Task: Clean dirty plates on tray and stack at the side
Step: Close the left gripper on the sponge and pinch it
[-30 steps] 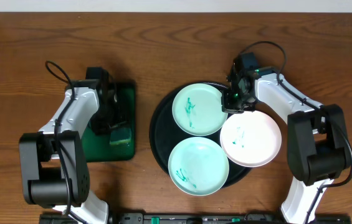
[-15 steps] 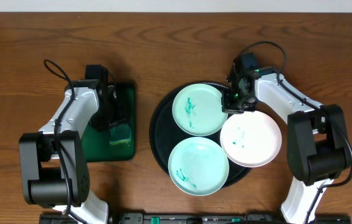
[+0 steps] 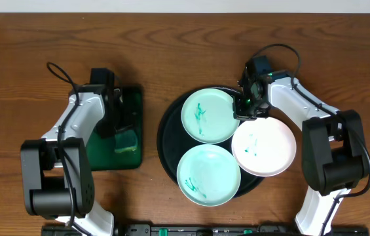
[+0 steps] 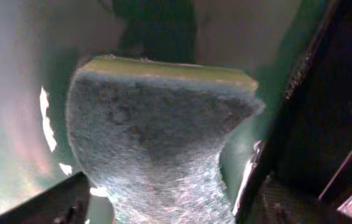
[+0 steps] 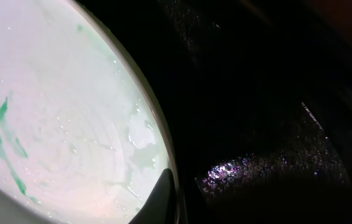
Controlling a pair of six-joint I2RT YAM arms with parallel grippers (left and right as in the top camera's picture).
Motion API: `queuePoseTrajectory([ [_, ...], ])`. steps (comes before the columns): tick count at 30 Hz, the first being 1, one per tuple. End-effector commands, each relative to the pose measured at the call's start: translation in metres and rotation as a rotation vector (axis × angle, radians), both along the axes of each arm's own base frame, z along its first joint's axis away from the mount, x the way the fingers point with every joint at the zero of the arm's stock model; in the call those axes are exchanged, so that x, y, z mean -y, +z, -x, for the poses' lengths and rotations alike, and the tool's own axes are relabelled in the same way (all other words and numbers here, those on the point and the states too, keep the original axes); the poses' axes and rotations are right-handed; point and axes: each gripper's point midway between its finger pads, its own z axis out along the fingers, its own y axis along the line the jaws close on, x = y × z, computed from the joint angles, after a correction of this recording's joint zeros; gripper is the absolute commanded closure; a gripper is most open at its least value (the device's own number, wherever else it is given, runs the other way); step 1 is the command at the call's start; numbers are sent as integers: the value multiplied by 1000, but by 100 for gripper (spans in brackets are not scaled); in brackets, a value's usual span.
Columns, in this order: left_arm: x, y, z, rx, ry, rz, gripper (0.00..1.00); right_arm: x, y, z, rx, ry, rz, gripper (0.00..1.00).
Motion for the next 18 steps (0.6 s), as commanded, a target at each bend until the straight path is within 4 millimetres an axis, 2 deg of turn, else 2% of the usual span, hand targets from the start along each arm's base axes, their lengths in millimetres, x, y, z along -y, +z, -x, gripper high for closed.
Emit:
queuePoseTrajectory([
  [1, -1, -5, 4, -18, 0, 1, 8, 6, -9, 6, -26, 20, 26, 99],
  [9, 1, -5, 5, -21, 0, 7, 12, 6, -9, 6, -28, 20, 27, 99],
  [13, 1, -5, 6, -24, 1, 7, 22, 6, -9, 6, -28, 20, 27, 99],
  [18, 1, -5, 8, -32, 1, 7, 22, 6, -9, 6, -26, 20, 26, 99],
])
